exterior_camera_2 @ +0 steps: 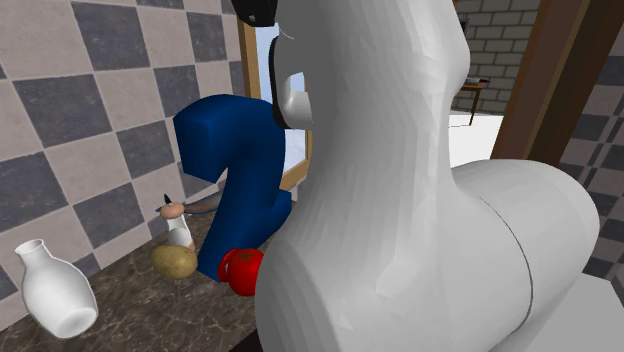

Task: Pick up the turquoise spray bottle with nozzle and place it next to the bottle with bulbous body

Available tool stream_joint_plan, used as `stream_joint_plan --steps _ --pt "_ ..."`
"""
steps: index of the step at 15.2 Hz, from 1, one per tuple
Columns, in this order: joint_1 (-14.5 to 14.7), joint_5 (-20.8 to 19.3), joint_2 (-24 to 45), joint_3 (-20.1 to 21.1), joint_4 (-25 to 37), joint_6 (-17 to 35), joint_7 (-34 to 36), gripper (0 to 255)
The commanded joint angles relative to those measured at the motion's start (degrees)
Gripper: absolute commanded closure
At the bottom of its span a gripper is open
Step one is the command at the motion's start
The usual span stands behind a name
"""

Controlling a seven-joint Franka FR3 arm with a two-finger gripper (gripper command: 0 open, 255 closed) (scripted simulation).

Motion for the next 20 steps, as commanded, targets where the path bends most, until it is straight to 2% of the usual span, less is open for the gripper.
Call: stream_joint_plan --steps 1,4,20 --pt "-0.01 0.00 0.01 0.00 -0.01 0.00 0.00 255" --pt "0.00 0.00 0.02 0.00 -0.01 0.02 0.00 255" --pt "3.30 -5.79 -8.72 -4.52 -0.09 -8.12 3.87 255"
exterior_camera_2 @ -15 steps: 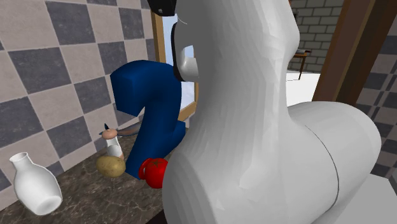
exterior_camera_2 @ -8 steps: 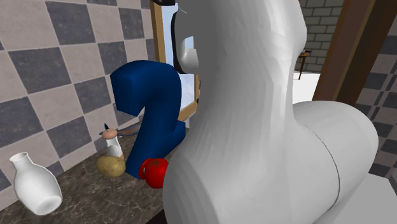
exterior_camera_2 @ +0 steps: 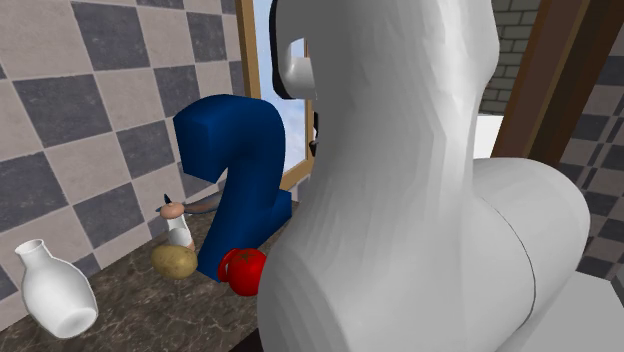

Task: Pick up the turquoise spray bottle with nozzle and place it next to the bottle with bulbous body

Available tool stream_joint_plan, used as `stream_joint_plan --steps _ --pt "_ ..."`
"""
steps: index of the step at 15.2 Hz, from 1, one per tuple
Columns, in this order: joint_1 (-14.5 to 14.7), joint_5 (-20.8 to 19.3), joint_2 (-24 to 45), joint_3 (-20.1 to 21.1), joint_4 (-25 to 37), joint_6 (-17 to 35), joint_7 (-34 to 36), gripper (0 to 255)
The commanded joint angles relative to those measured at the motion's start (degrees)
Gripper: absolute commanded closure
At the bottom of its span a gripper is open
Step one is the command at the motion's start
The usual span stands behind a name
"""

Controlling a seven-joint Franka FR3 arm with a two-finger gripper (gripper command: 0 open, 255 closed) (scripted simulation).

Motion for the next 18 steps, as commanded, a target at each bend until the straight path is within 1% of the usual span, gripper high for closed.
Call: stream_joint_plan --steps 1,18 --pt "0.30 -0.70 -0.91 -0.46 0.30 -1.12 0.46 255" --pt "2.47 -6.32 -8.20 -3.50 4.11 -11.20 4.23 255"
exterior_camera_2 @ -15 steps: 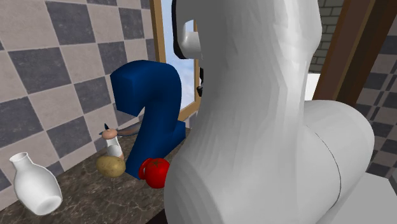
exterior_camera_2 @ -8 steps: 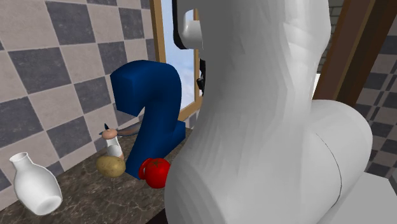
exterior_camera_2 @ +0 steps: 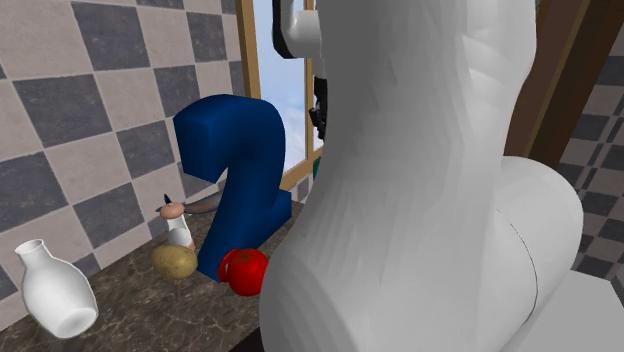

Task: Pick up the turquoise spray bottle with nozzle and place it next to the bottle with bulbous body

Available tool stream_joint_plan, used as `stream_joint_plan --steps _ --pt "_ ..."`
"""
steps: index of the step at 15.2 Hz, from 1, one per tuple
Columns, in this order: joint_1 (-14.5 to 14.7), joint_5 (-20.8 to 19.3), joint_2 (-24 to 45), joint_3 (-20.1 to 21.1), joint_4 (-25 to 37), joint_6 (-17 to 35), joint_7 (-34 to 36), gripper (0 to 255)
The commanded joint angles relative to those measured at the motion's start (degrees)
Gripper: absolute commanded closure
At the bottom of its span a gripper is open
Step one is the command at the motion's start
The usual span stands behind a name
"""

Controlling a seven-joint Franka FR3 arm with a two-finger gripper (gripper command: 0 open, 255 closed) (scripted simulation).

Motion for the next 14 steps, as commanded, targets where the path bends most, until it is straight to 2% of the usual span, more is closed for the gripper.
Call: stream_joint_plan --steps 1,14 --pt "0.25 -0.63 -0.80 -0.26 0.58 -1.26 0.47 255" --pt "0.89 -3.48 -4.36 -1.36 6.35 -9.93 2.48 255"
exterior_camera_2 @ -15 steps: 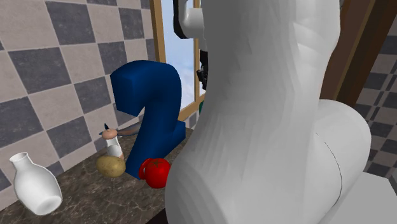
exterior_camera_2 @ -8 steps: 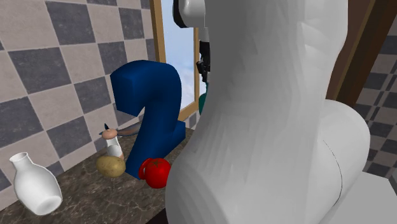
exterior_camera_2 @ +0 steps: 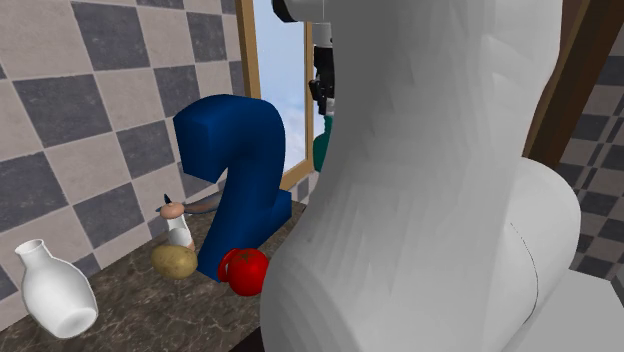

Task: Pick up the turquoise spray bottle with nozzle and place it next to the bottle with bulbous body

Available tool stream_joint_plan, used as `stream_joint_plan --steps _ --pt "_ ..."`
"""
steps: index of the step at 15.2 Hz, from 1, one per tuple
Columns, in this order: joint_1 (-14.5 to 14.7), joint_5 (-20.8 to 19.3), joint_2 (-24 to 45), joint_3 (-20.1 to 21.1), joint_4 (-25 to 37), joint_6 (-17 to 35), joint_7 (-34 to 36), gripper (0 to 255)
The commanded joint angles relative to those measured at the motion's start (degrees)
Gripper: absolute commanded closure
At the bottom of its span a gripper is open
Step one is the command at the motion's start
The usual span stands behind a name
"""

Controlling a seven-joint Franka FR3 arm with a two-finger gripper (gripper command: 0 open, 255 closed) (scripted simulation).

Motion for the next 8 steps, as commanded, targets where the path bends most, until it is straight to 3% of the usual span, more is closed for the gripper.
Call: stream_joint_plan --steps 1,8 --pt "0.06 -0.36 -0.45 -0.12 1.01 -1.37 0.26 255" --pt "0.03 -1.18 -1.41 -0.44 5.26 -6.40 0.92 255"
